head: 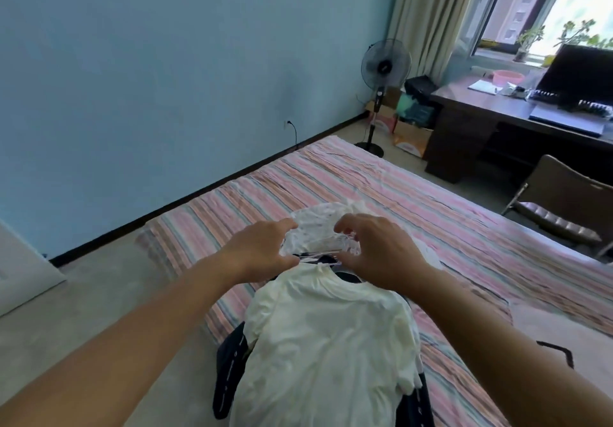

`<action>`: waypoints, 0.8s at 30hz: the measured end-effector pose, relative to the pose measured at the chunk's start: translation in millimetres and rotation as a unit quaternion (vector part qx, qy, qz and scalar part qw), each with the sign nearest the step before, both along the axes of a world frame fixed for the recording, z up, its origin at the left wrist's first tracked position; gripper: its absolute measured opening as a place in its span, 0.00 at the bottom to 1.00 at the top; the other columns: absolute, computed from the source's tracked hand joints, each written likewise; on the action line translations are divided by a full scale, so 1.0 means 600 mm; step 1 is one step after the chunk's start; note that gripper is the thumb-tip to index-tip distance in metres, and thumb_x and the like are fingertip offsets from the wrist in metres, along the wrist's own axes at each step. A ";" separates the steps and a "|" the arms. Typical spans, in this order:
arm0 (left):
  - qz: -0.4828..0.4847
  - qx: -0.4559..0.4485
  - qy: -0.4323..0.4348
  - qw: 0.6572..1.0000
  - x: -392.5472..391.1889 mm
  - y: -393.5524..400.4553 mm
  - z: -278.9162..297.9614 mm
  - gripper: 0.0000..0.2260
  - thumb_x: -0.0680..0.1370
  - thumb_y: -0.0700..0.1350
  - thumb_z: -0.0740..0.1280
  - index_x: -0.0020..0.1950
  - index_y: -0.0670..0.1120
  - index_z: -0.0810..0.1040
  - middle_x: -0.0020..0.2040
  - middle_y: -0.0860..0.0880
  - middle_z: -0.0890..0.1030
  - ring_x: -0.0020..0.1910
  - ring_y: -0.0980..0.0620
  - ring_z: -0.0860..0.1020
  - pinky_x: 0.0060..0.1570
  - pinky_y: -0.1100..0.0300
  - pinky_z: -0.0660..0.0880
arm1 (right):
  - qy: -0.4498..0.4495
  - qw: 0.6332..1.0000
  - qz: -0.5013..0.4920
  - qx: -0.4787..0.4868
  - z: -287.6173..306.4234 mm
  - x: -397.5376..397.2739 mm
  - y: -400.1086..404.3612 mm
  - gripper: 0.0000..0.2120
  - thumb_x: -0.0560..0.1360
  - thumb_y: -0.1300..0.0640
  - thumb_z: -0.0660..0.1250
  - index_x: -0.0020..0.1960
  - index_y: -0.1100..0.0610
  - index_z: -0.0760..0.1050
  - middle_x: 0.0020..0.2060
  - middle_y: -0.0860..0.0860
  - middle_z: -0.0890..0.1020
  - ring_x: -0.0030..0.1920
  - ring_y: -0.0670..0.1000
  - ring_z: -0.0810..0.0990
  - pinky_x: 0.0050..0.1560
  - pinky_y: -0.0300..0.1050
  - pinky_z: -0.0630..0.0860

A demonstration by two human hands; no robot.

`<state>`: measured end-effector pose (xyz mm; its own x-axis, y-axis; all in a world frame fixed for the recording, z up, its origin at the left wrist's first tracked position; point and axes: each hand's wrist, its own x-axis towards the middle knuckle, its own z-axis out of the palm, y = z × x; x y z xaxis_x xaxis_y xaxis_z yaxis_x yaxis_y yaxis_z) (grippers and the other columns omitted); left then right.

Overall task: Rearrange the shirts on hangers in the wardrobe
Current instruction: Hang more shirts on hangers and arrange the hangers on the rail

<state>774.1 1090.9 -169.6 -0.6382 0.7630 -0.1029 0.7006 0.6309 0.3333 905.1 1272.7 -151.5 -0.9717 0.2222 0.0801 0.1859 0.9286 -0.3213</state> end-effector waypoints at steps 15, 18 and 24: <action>0.019 -0.065 -0.052 0.996 -0.139 0.228 -0.255 0.12 0.79 0.50 0.66 0.60 0.48 0.78 0.55 0.47 0.81 0.50 0.47 0.77 0.45 0.55 0.72 | -0.094 0.985 -0.135 -0.049 -0.254 -0.042 0.267 0.17 0.74 0.53 0.70 0.62 0.47 0.76 0.55 0.47 0.82 0.53 0.51 0.80 0.51 0.52 0.81; 0.033 -0.075 -0.057 0.995 -0.171 0.267 -0.314 0.11 0.80 0.49 0.65 0.61 0.48 0.78 0.55 0.47 0.80 0.46 0.48 0.74 0.42 0.56 0.69 | -0.113 0.982 -0.140 -0.058 -0.319 -0.067 0.304 0.17 0.74 0.53 0.70 0.62 0.48 0.76 0.54 0.48 0.83 0.52 0.51 0.80 0.51 0.51 0.80; 0.052 -0.102 -0.090 0.989 -0.224 0.327 -0.450 0.15 0.81 0.49 0.64 0.68 0.52 0.76 0.66 0.50 0.78 0.63 0.47 0.76 0.57 0.54 0.73 | -0.156 0.972 -0.152 -0.089 -0.459 -0.124 0.361 0.17 0.75 0.54 0.68 0.63 0.49 0.76 0.54 0.50 0.82 0.54 0.54 0.80 0.51 0.49 0.78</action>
